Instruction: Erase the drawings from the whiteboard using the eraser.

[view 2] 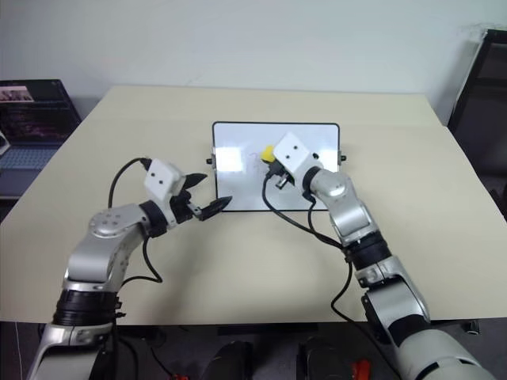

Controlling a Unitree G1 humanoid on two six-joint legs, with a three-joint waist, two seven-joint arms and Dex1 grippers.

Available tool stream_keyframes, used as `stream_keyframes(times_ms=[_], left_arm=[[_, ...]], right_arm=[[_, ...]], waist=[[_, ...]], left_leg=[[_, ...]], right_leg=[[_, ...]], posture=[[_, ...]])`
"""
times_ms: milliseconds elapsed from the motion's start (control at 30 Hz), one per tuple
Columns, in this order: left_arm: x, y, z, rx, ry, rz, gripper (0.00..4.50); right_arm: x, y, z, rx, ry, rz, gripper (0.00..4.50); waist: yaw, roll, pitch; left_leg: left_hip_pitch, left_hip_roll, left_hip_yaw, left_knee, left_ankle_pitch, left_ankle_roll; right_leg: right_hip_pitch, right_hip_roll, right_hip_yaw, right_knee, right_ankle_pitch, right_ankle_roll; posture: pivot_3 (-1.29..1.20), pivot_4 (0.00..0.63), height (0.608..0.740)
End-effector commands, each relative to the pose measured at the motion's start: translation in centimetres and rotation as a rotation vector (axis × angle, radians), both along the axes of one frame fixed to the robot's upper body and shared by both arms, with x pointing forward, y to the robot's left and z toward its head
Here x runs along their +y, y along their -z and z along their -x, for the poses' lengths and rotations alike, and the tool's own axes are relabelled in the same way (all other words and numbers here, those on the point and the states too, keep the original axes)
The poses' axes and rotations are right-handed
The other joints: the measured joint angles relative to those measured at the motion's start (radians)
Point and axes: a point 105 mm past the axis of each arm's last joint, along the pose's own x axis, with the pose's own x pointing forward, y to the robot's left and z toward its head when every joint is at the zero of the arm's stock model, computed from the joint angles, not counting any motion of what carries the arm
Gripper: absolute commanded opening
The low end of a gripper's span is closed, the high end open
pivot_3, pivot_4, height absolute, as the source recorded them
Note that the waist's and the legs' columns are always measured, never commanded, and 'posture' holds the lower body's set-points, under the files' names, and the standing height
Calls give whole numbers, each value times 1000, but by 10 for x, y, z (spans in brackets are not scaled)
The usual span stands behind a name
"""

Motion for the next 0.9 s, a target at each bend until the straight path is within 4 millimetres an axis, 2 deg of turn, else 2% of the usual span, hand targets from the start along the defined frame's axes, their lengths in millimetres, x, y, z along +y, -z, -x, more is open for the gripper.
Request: stream_keyframes(times_ms=[33, 200, 333, 433, 533, 667, 733, 900], left_arm=[[-6, -9, 1, -41, 40, -18, 4500], [-16, -6, 4, -36, 65, -17, 4500], [-18, -5, 5, -33, 68, -15, 4500], [-18, -5, 6, -31, 69, -14, 4500], [-19, -5, 6, -31, 71, -11, 4500], [-22, -3, 8, -26, 78, -5, 4500], [-25, -3, 9, -24, 82, -2, 4500], [-29, -3, 12, -20, 86, 4, 4500]], right_arm=[[5, -20, -8, -88, 13, 3, 979], [9, 1, -12, -39, -14, 93, 979], [4, 31, -3, 70, -76, 230, 979], [0, 40, 1, 89, -96, 296, 979], [-2, 34, -1, 46, -78, 308, 979], [-3, -2, -19, -108, 35, 229, 979], [-1, -12, -24, -130, 53, 206, 979], [4, -9, -26, -98, 38, 215, 979]], waist=[[-1, 0, 0], [-3, 0, 0], [-3, 0, 0], [-3, 0, 0], [-3, 0, 0], [-5, 0, 0], [-5, 0, 0], [-5, 0, 0]], left_leg=[[0, 0, 0, 0, 0, 0], [0, 0, 0, 0, 0, 0], [0, 0, -1, 0, 0, 0], [0, 0, -2, 1, 0, 0], [1, 0, -2, 2, 0, 0], [2, 0, -2, 2, 0, 0], [2, 0, -1, 2, 0, 0], [2, 0, -1, 1, 0, 0]], right_leg=[[0, 0, 0, 0, 0, 0], [0, 0, 0, 0, 0, 0], [0, 0, 0, 0, 0, 0], [0, 0, 0, 2, 0, 0], [0, 0, 0, 4, 0, 0], [0, 0, 0, 6, 0, 0], [0, 0, 0, 7, 0, 0], [0, 0, 1, 6, 0, -1]], posture=[[0, 150, 740], [0, 150, 740], [0, 150, 740], [0, 150, 740], [0, 150, 740], [0, 150, 740], [0, 150, 740], [0, 150, 740]])
